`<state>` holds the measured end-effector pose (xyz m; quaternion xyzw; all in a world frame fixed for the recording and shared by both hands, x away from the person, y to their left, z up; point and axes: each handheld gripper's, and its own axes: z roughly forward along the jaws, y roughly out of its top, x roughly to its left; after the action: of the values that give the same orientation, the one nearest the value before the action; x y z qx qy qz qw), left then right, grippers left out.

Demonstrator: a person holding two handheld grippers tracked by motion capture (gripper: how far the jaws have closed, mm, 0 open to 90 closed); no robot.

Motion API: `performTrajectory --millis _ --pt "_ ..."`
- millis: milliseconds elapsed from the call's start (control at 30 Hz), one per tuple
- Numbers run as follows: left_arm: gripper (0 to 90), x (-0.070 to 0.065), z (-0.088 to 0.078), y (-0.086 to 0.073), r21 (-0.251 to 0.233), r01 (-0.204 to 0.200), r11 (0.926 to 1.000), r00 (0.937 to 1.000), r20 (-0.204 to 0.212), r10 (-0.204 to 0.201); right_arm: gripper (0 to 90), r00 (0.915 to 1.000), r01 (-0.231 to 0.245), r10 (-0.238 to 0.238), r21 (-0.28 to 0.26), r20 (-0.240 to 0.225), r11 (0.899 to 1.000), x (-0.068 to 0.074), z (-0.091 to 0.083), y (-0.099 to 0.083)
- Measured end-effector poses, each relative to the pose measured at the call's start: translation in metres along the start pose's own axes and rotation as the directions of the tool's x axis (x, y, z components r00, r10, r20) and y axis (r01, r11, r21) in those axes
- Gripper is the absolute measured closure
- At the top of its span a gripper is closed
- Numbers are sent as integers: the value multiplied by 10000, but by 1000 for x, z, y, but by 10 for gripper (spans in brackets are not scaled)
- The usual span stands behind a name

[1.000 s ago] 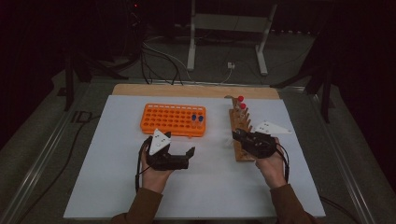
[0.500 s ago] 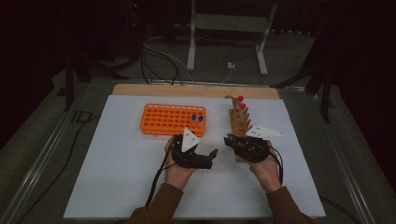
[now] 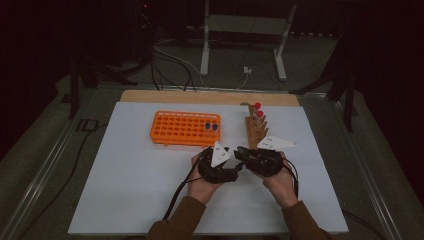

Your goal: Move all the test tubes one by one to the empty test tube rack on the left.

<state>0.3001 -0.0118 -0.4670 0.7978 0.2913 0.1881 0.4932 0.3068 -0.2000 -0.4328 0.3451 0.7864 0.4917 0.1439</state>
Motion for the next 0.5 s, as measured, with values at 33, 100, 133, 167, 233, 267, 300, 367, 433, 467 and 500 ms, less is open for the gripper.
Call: performTrajectory --millis 33,100,133,167,233,267,300,367,433,467,500 --pt "449 -1 0 0 22 -152 9999 9999 -73 152 757 10000 -20 20 -13 -49 10000 0 0 0" --pt "563 -2 0 -1 31 -388 9992 9992 -82 388 757 9999 -45 45 17 -112 10000 1 1 0" --pt "601 -2 0 -1 50 -463 9989 9989 -121 464 757 9999 -33 34 34 -117 10000 1 1 0" --pt "650 -2 0 -1 42 -513 9987 9987 -77 513 757 9999 -13 14 46 -143 10000 2 2 0" --pt "726 -2 0 -1 5 -561 9984 9984 16 561 757 9999 -1 2 56 -160 10000 3 2 0" --pt "745 -1 -1 -1 -27 -565 9984 9984 66 565 757 9999 -1 2 58 -171 10000 3 2 0" --pt "751 -1 -1 -1 -68 -551 9985 9984 101 552 756 9998 -14 15 42 -193 10000 3 2 0" --pt "755 0 -1 -1 -117 -514 9986 9986 129 515 694 9996 -74 72 -48 -265 10000 2 1 0" --pt "757 2 -1 -1 -106 -518 9986 9986 116 519 606 9985 -291 279 -242 -478 9993 -1 -1 1" --pt "758 2 -2 -1 -88 -503 9987 9987 78 504 555 9979 -390 371 -356 -527 9986 -2 -2 1" --pt "758 4 -2 -1 -103 -468 9988 9989 71 469 511 9977 -472 448 -456 -514 9978 -3 -4 2"
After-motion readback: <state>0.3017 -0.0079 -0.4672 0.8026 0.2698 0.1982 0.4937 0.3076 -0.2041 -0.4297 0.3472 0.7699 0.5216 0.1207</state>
